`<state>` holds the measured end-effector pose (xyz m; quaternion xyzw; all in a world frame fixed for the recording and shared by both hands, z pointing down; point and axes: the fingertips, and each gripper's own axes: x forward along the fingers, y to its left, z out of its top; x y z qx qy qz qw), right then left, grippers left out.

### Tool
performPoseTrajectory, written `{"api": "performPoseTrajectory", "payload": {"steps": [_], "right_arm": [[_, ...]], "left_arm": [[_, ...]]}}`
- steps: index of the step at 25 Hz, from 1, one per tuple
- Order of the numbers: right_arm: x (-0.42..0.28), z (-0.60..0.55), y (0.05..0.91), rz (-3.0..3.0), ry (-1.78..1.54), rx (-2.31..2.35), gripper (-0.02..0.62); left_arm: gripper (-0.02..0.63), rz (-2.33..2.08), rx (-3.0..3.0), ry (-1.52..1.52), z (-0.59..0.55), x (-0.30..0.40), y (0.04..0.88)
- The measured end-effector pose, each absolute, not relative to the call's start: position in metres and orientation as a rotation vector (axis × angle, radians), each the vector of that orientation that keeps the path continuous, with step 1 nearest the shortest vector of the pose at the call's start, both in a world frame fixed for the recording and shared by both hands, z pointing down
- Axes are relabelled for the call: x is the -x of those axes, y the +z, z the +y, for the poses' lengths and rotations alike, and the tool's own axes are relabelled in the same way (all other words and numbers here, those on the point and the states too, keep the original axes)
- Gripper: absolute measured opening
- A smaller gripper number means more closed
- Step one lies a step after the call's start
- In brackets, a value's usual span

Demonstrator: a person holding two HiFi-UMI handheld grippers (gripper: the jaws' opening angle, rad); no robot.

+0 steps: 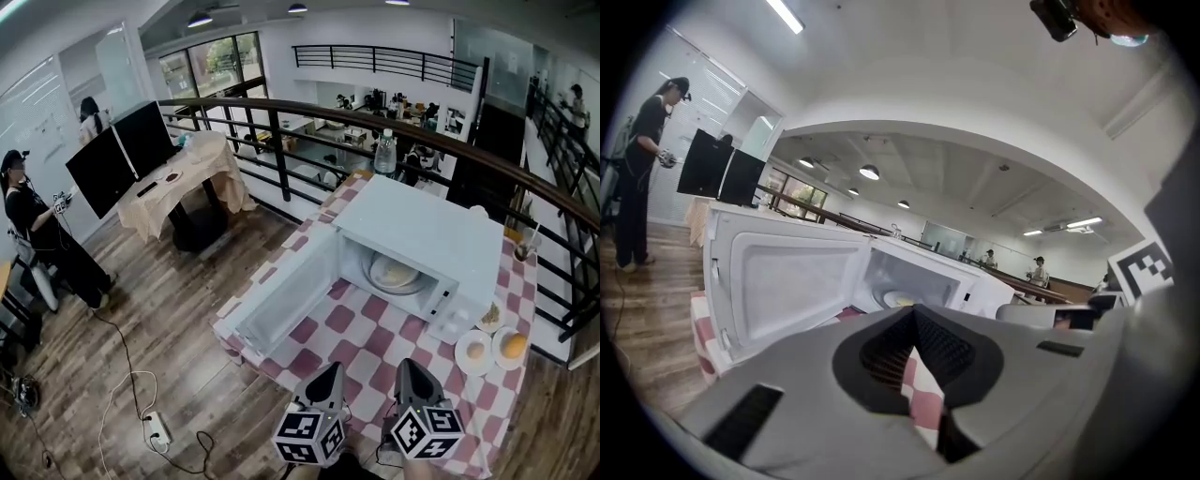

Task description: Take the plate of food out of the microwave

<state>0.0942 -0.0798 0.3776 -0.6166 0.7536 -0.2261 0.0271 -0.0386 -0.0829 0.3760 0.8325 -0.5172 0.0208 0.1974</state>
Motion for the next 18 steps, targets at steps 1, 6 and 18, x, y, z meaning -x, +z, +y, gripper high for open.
{"api": "performPoseTrajectory", "payload": {"steps": [1, 6, 18], "right_arm": [[-0.095, -0.082, 0.380, 2.324, -0.705, 1.908, -0.006], [-0.096, -0.095, 0.388, 2.305, -0.742, 1.920, -0.006], [-0.108, -0.156, 0.402, 2.207, -0.784, 2.043, -0.006]], "left_arm": [[0.011, -1.444, -2.330, 0.063, -0.085, 0.037, 0.377], [0.011, -1.417, -2.327, 0.079, -0.100, 0.032, 0.384], [0.011, -1.249, -2.349, 0.138, -0.170, 0.011, 0.403]]}}
